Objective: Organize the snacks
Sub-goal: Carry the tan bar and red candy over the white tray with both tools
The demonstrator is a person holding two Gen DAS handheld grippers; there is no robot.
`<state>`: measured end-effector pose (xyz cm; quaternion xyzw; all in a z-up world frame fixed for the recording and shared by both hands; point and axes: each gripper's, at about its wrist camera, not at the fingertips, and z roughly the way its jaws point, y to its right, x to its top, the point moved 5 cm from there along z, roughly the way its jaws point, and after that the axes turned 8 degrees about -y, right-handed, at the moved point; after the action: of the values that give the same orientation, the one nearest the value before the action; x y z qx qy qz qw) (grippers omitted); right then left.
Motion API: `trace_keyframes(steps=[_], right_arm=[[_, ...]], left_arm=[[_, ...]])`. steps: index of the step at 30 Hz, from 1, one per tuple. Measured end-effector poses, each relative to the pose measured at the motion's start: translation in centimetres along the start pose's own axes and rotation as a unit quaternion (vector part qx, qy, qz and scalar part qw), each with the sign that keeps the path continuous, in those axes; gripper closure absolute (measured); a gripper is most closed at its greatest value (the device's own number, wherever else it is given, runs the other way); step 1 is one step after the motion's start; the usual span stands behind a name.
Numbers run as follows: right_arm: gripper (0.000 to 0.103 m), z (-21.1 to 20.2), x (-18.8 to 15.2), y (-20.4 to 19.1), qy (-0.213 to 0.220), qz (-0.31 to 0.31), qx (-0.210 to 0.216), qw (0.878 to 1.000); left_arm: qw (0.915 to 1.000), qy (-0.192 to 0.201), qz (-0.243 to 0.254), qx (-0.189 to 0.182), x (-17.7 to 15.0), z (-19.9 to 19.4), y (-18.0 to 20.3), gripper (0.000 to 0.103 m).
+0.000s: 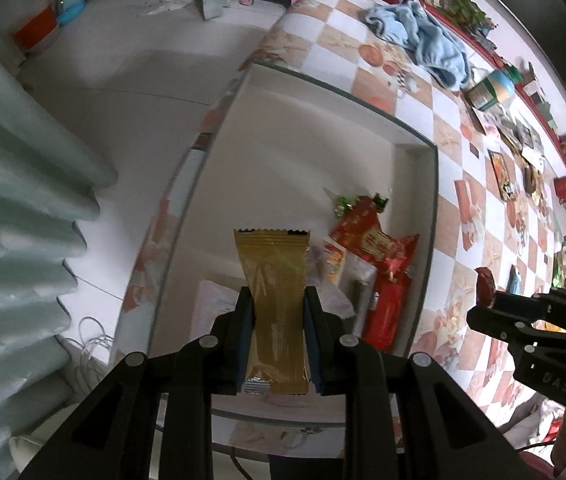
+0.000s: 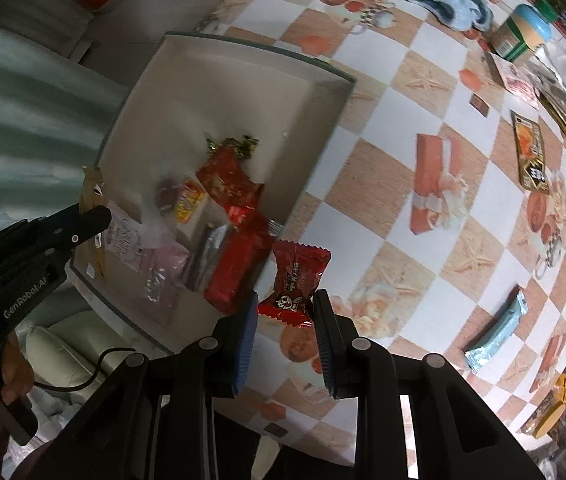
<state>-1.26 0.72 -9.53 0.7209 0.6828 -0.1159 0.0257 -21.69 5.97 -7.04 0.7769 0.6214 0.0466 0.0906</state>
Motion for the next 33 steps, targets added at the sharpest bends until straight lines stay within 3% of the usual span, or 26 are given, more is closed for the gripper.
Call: trace_keyframes(steps=[12,33], right_arm=[[0.073,0.2,0.9,-1.1,0.001,-0.010,0.006,1.000],[0.073,0.1,4.3,-2.7,-0.003,-0.025,0.011,1.000]], left_arm=[[1.0000,0.001,-0.005,0.000,0.2,-0.3,-1.0,0.077],[0.9993,-0.009,0.026,0.025,2.3,1.2,1.5,0.077]])
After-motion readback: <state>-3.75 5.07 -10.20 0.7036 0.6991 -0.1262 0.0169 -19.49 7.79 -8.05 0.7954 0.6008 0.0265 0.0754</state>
